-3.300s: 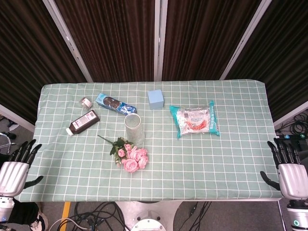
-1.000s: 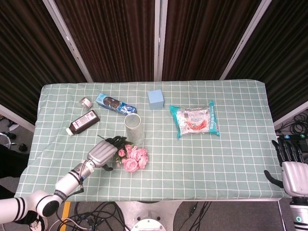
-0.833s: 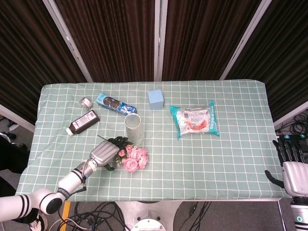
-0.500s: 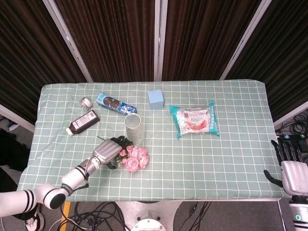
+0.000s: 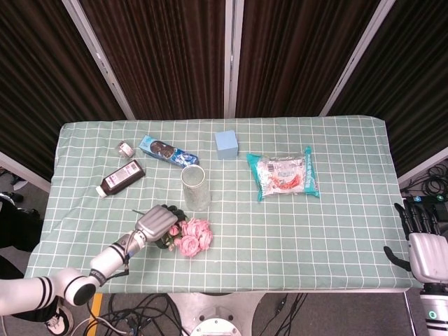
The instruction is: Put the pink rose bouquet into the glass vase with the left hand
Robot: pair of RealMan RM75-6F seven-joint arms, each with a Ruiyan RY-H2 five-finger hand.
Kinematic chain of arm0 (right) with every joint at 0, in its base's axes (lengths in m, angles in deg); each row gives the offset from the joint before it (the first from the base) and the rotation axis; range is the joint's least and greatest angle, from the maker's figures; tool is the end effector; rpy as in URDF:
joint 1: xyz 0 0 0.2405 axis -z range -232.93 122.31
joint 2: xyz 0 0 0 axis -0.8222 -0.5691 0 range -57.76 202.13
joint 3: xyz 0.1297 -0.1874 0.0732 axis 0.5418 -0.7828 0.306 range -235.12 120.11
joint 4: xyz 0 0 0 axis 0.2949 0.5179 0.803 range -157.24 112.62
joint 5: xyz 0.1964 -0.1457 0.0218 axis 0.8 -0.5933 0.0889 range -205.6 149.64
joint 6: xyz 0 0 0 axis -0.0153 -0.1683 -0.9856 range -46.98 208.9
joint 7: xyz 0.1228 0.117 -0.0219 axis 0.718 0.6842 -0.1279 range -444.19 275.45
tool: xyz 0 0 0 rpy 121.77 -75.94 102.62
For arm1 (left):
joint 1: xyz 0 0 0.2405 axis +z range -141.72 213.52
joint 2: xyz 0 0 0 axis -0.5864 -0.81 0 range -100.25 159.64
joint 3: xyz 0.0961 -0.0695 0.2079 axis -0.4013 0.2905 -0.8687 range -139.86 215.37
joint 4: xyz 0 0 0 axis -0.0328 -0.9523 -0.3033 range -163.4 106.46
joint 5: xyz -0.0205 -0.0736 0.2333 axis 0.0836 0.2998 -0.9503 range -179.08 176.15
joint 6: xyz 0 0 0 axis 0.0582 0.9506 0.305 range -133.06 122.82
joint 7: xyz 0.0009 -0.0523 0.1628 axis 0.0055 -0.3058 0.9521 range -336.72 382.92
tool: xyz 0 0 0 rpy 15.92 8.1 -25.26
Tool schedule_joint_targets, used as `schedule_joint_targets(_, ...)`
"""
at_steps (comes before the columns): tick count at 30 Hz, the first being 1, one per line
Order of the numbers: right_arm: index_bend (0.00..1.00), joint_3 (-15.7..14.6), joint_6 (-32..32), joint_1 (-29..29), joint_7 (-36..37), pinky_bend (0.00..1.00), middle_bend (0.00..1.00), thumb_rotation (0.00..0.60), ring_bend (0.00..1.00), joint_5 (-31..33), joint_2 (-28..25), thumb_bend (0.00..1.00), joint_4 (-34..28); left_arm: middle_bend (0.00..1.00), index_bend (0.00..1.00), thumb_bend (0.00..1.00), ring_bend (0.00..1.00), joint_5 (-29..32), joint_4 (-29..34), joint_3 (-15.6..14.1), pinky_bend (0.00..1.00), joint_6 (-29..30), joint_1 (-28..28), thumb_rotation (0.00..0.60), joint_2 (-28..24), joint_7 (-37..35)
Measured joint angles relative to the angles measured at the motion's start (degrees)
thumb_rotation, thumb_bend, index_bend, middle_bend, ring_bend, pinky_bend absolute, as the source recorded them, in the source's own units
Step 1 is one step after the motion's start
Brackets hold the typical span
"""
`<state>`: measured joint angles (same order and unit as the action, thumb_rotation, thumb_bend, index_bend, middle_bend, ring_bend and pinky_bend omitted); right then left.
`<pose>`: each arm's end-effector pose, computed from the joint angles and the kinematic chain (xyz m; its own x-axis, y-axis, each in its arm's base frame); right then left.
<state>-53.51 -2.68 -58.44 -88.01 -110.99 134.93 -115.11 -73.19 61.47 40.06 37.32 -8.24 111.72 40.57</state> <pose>-0.3247 -0.2048 0.1290 0.4602 -0.0229 0.8875 -0.8850 0.0670 0.4607 -0.1460 0.3151 -0.0846 0.6258 0.4183 0.6583 0.7405 -0.5836 -0.3332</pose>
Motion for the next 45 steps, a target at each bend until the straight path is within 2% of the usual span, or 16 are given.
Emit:
schedule_joint_targets(4,0.00,-0.05,-0.26,0.17,-0.07,0.00,0.00,0.600,0.00,0.00,-0.03,0.15,-0.18,0.43,0.42,0.12,0.38,-2.82,-0.21,-0.45,0.51,2.39,0.76,0.600,0.21,-1.61)
schedule_joint_targets(12,0.00,-0.16,-0.55,0.31,-0.39,0.00,0.00,0.600,0.00,-0.20,-0.21,0.15,-0.68,0.57,0.57,0.20,0.52,-8.60,-1.49,-1.67,0.63,6.40,2.39,0.600,0.28,-7.98)
schedule_joint_targets(19,0.00,-0.17,-1.08,0.57,-0.60,0.00,0.00,0.600,0.00,-0.30,-0.70,0.15,-1.40,0.62,0.63,0.24,0.56,-12.69,-3.13,-2.43,0.68,11.55,4.38,0.600,-0.13,-13.73)
schedule_joint_targets(24,0.00,0.03,-2.16,0.88,-0.67,0.00,0.00,0.600,0.00,-0.67,-1.23,0.15,-2.20,0.63,0.63,0.24,0.57,-13.44,-1.42,-2.07,0.68,15.29,6.02,0.600,-3.76,-16.90)
schedule_joint_targets(29,0.00,0.17,-2.81,1.15,-0.64,0.00,0.00,0.600,0.00,-0.92,-1.67,0.15,-2.90,0.63,0.63,0.24,0.57,-12.99,1.70,-1.64,0.68,17.84,8.05,0.600,-10.38,-18.77)
schedule_joint_targets(34,0.00,0.19,-3.13,1.16,-0.64,0.00,0.00,0.600,0.00,-1.44,-1.68,0.15,-3.40,0.63,0.64,0.24,0.58,-9.92,3.82,-0.07,0.69,20.02,10.02,0.600,-17.82,-19.70)
schedule_joint_targets(37,0.00,0.14,-3.36,1.19,-0.73,0.00,0.00,0.600,0.00,-1.77,-1.57,0.15,-3.65,0.64,0.64,0.24,0.59,-6.70,4.67,1.63,0.70,22.20,11.29,0.600,-20.50,-18.01)
schedule_joint_targets(41,0.00,-0.16,-3.14,1.22,-0.89,0.00,0.00,0.600,0.00,-1.94,-1.25,0.15,-3.64,0.64,0.64,0.24,0.59,-4.03,5.18,4.58,0.70,26.55,12.56,0.600,-21.34,-16.24)
schedule_joint_targets(45,0.00,-0.34,-3.02,1.36,-0.84,0.00,0.00,0.600,0.00,-1.81,-0.91,0.15,-3.46,0.64,0.64,0.24,0.59,-3.81,4.51,7.83,0.70,33.28,13.49,0.600,-19.87,-15.83)
